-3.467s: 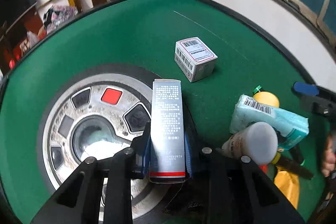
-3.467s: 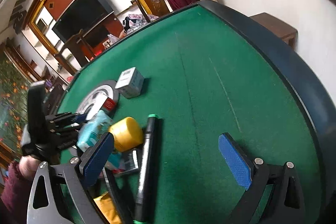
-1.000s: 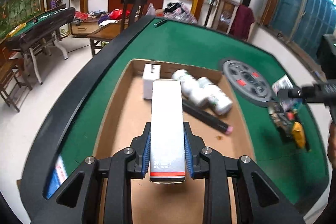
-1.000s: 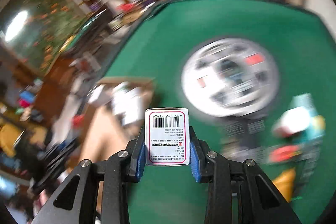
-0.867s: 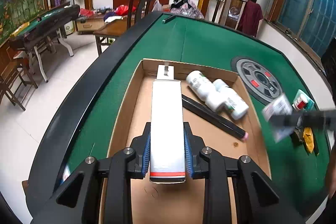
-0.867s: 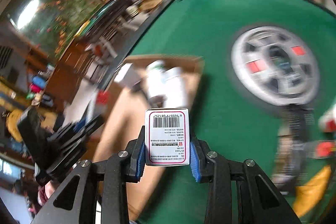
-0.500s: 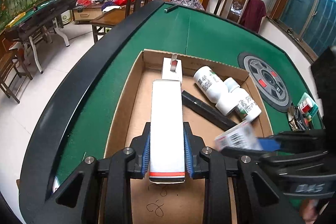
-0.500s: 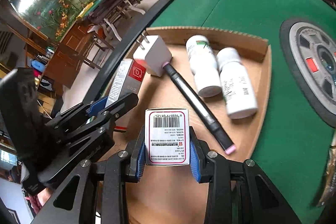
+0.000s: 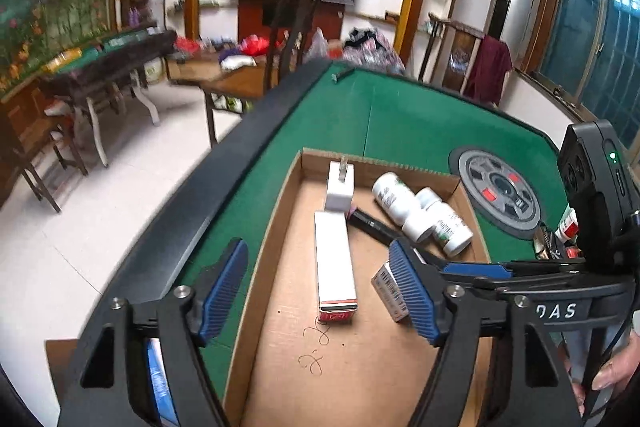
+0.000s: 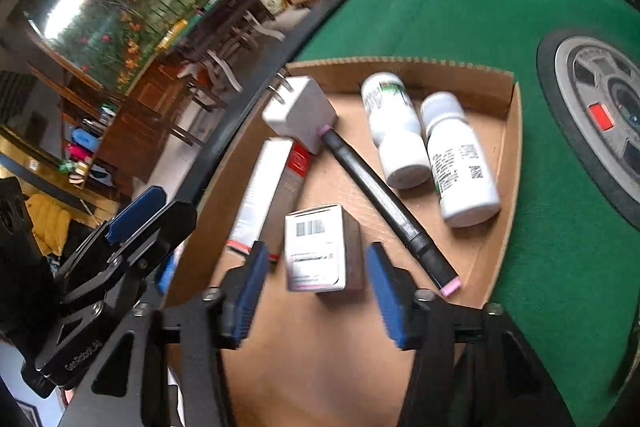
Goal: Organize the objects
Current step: 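Withdraw both open grippers from the tray back to the remaining pile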
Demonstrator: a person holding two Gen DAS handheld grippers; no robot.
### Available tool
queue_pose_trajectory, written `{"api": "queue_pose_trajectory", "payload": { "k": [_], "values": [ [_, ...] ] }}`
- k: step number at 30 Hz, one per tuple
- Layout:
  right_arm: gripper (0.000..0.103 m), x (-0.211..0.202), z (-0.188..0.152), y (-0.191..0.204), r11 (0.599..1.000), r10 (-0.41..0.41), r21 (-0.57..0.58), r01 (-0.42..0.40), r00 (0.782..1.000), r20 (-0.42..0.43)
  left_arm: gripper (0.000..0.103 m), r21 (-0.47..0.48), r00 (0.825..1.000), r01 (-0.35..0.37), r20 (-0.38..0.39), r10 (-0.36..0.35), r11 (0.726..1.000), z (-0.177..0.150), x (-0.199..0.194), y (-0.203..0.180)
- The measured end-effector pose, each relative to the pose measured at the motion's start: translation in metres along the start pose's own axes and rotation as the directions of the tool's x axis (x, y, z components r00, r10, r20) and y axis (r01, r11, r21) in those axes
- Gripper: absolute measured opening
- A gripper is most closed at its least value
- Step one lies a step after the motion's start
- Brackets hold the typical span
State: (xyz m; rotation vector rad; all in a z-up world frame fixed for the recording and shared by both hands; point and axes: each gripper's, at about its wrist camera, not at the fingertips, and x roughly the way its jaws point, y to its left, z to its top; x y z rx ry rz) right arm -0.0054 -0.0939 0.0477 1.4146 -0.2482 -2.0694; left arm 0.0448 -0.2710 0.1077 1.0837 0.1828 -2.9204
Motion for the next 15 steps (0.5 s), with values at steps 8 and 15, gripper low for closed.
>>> {"api": "queue_pose_trajectory", "payload": {
  "k": [8,15],
  "values": [
    [0.070,-0.050,-0.036,0.004,0.995,0.099,-0.021,-0.097,0.991,0.089,0.089,0.105,0.977,-0.157,0.164,0.139,0.982,0.002,-0.059,-0.037],
    [0.081,-0.100,-0.060,-0.009,1.000,0.031,-0.011,-0.030,0.977,0.211,0.091,0.173,0.982,-0.120,0.167,0.091,0.978,-0.003,-0.072,-0.080]
  ]
}}
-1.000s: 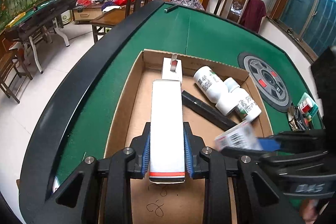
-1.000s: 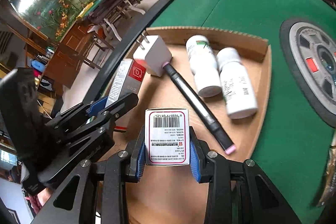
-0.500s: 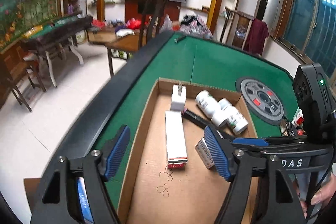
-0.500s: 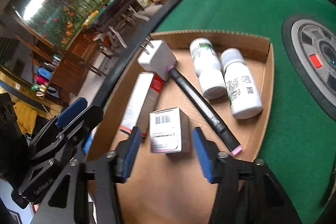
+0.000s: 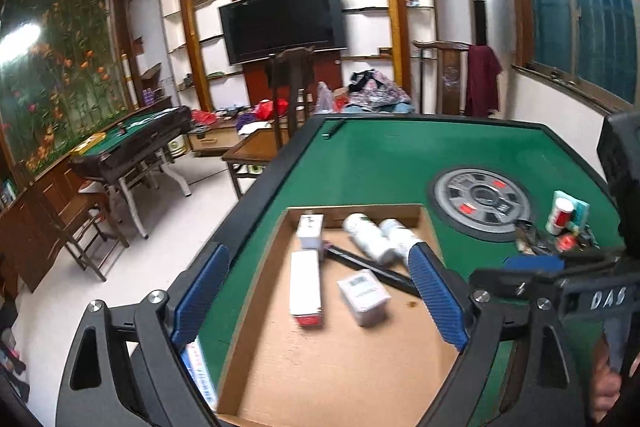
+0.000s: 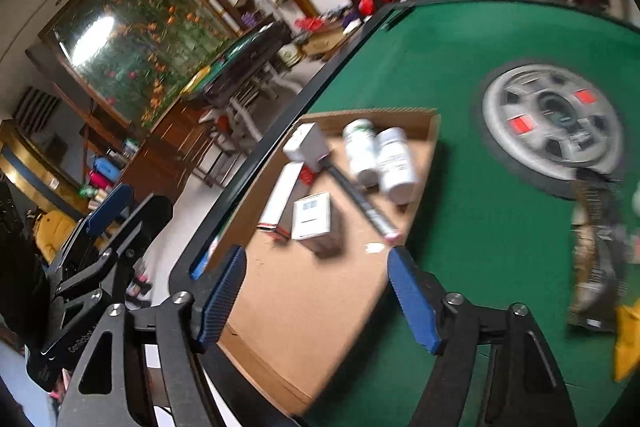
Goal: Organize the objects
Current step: 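Withdraw both open grippers from the tray back to the remaining pile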
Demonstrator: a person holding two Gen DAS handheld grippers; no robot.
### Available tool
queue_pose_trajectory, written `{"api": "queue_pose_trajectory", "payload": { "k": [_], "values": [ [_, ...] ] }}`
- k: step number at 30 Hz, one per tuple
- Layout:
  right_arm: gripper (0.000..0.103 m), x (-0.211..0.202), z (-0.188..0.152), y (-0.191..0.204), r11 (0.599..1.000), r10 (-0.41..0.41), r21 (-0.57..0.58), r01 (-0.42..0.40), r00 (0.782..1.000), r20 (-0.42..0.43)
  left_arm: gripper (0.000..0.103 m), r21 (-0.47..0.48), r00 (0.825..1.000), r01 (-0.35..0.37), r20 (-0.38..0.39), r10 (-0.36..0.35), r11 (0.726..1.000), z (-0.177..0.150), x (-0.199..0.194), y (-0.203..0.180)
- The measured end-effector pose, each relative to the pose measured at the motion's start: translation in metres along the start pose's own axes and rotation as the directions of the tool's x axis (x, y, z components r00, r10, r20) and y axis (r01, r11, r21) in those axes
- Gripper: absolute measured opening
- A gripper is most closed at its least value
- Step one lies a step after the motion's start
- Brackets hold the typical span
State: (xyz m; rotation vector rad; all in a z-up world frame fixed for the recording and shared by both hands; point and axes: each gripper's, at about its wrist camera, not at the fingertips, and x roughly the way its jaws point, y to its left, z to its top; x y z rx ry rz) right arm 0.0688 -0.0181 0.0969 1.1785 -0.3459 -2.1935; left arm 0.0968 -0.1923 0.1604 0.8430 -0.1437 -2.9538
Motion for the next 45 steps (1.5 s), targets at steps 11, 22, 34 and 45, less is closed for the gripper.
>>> {"api": "queue_pose_trajectory", "payload": {
  "k": [11,22,34,45],
  "values": [
    [0.088,-0.129,-0.005,-0.118,0.934,-0.350,0.173,0.313,0.898,0.265,0.091,-0.103,0.907,0.359,-0.196,-0.373,0.928,-0.013,0.031,-0.087],
    [0.088,-0.167,-0.027,-0.239,0.842,-0.501,0.397,0.366,0.805,0.320,0.091,-0.174,0.866,0.334,-0.331,-0.375,0.926,-0.024,0.100,-0.172],
    [0.088,-0.165,-0.029,-0.258,0.856,-0.401,0.466,0.225,0.858,0.323,0.092,-0.081,0.885,0.242,-0.391,-0.254,0.967,-0.019,0.162,-0.242],
    [0.088,-0.156,-0.029,-0.262,0.855,-0.395,0.470,0.220,0.863,0.314,0.097,0.071,0.847,0.316,-0.470,-0.248,0.946,-0.026,0.182,-0.292]
  ]
}}
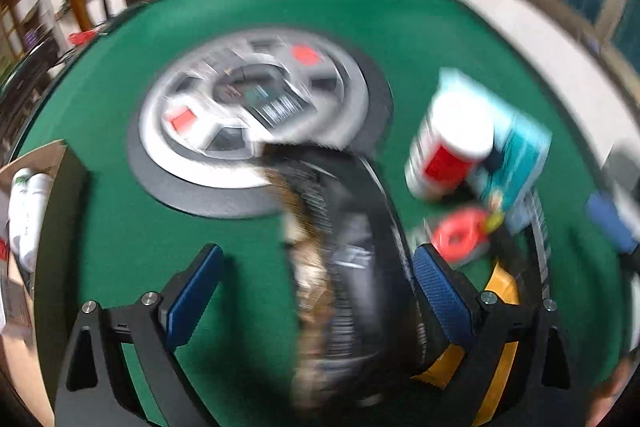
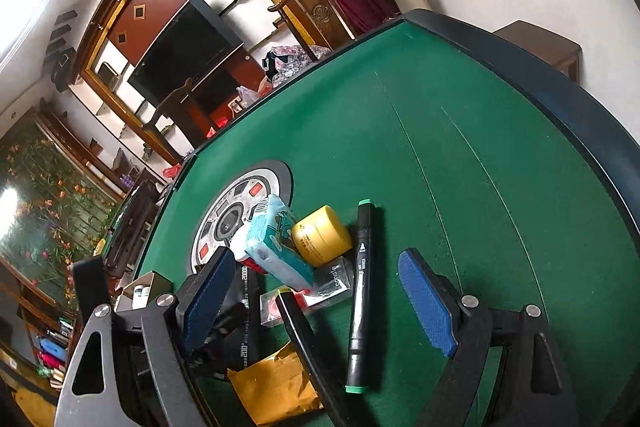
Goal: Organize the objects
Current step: 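Grasp the black foil snack bag with left while right grasps the green-capped black marker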
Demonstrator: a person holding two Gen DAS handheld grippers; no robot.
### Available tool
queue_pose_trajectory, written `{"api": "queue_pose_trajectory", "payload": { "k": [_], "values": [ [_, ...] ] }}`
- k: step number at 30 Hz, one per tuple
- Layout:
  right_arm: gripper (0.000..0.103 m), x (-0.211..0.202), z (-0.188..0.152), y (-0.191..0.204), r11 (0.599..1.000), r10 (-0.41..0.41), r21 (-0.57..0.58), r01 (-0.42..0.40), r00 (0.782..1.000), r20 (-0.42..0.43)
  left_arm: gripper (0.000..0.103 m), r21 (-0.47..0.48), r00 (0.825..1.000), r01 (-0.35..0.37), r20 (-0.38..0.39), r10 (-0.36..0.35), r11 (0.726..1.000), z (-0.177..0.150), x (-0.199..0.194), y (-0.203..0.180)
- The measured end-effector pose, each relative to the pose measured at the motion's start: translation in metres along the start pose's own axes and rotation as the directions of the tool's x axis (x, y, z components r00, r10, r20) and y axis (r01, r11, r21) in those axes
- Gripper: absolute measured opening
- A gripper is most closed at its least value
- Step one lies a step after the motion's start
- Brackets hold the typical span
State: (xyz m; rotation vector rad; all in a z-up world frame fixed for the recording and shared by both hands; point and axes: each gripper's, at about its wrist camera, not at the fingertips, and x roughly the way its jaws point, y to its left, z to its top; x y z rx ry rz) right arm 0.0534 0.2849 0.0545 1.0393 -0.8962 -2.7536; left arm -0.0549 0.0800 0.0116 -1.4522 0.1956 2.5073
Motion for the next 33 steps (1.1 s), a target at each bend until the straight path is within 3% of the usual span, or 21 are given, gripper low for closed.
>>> {"api": "queue_pose_trajectory", "payload": {
  "k": [2,3,4,5,7,9,16,21,25,27,28,30,33],
  "values": [
    [0.088,0.000,-0.001,0.000,1.000,-0.001,0.002,0.001,1.000,0.000,0.096,0.083,0.999,-0.001,0.053,-0.003,0.997,-0.003,-0.004,-0.013],
    [0.088,0.001,-0.001,-0.001,1.000,-0.004,0.001,0.004,1.000,-0.001,0.081,0.086,0.998,0.040,0.046,-0.044,0.996,-0.003,-0.004,-0.013],
    [0.088,0.002,-0.001,-0.002,1.000,-0.005,0.001,0.005,1.000,-0.002,0.060,0.066,0.996,0.062,0.055,-0.066,0.996,-0.002,-0.007,-0.009],
    [0.088,0.002,-0.001,-0.002,1.000,-0.003,0.002,0.003,1.000,-0.002,0.049,0.062,0.996,0.060,0.060,-0.063,0.996,-0.002,-0.009,-0.006],
    [0.088,0.004,-0.002,-0.004,1.000,-0.006,0.001,0.006,1.000,-0.006,0.034,0.040,0.992,0.105,0.065,-0.107,0.994,-0.002,-0.012,0.002],
    [0.088,0.006,-0.003,-0.004,1.000,-0.007,0.001,0.007,1.000,-0.016,0.029,0.034,0.988,0.130,0.084,-0.132,0.991,-0.003,-0.019,0.010],
    [0.088,0.010,-0.003,-0.006,0.999,-0.034,0.000,0.034,0.999,-0.021,0.025,-0.010,0.958,0.243,0.157,-0.238,0.970,-0.015,-0.064,0.033],
    [0.088,0.015,-0.003,-0.013,0.998,-0.067,0.011,0.068,0.997,-0.036,0.025,-0.005,0.915,0.303,0.283,-0.289,0.953,-0.041,-0.125,0.062],
    [0.086,0.026,-0.007,-0.007,0.989,-0.137,-0.057,0.133,0.987,-0.077,0.025,-0.026,0.879,0.344,0.361,-0.312,0.938,-0.066,-0.163,0.103],
    [0.075,0.028,-0.010,-0.001,0.979,-0.182,-0.107,0.173,0.980,-0.078,0.025,-0.050,0.876,0.339,0.380,-0.296,0.939,-0.079,-0.175,0.121],
    [0.064,0.030,-0.012,0.001,0.971,-0.213,-0.128,0.201,0.974,-0.084,0.025,-0.057,0.877,0.333,0.386,-0.287,0.941,-0.082,-0.179,0.126],
    [0.051,0.036,-0.016,0.002,0.948,-0.288,-0.170,0.269,0.952,-0.102,0.025,-0.075,0.878,0.317,0.399,-0.263,0.945,-0.091,-0.186,0.140],
    [0.050,0.037,-0.019,0.015,0.896,-0.390,-0.256,0.362,0.919,-0.067,0.025,-0.104,0.883,0.307,0.402,-0.243,0.946,-0.100,-0.185,0.157]
  ]
}}
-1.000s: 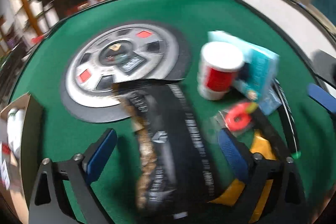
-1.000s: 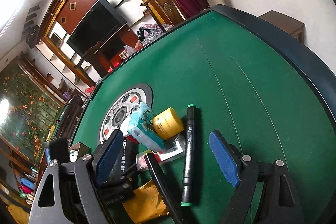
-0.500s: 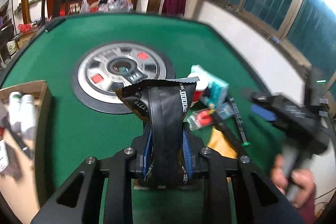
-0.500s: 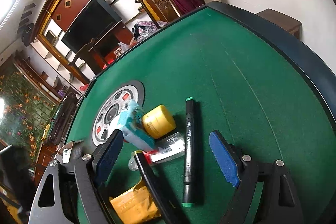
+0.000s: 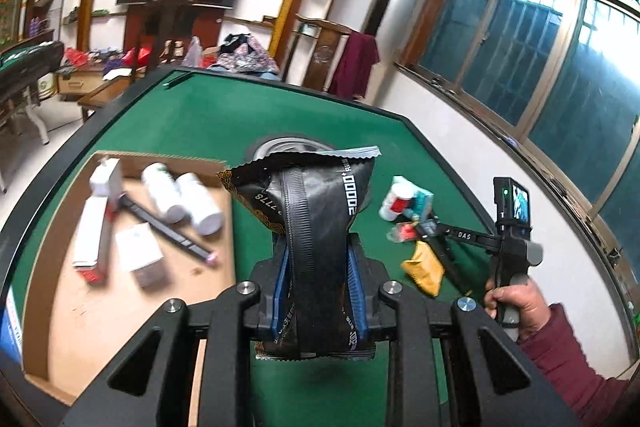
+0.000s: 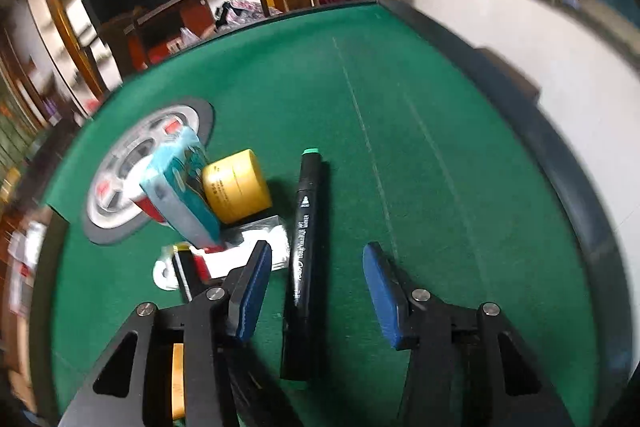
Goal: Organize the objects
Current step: 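Grasp the black foil snack bag with left while right grasps the green-capped black marker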
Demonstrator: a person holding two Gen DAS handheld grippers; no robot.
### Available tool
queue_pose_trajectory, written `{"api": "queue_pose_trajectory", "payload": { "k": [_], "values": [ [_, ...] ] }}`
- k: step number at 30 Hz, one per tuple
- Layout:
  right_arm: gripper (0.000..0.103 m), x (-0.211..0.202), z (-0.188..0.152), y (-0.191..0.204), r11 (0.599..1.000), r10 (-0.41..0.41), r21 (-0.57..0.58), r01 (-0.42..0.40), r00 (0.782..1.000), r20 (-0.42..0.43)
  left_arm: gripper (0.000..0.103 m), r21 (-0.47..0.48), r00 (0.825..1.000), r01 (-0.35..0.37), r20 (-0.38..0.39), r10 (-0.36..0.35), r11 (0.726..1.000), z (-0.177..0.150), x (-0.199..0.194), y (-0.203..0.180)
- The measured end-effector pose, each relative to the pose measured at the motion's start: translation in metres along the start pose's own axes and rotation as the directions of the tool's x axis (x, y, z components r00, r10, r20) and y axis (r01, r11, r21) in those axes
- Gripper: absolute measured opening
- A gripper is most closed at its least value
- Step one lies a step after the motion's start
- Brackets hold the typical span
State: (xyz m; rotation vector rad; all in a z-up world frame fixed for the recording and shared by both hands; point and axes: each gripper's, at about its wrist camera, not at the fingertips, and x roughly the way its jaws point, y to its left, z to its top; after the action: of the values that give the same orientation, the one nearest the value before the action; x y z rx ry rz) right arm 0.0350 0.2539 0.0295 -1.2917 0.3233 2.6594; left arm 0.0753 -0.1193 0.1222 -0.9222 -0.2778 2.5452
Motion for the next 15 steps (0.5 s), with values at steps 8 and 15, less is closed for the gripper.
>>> {"api": "queue_pose_trajectory", "payload": {
  "k": [8,15],
  "values": [
    [0.018,0.006,0.013,0.040,0.950,-0.189,-0.253,0.186,0.982,0.011,0.025,-0.027,1.000,-0.006,0.021,0.007,1.000,-0.018,-0.022,0.022],
    [0.018,-0.015,0.014,-0.007,0.994,-0.025,-0.109,0.021,0.999,-0.034,0.025,-0.026,0.999,0.020,0.039,-0.019,0.999,-0.021,-0.031,0.030]
  ]
}}
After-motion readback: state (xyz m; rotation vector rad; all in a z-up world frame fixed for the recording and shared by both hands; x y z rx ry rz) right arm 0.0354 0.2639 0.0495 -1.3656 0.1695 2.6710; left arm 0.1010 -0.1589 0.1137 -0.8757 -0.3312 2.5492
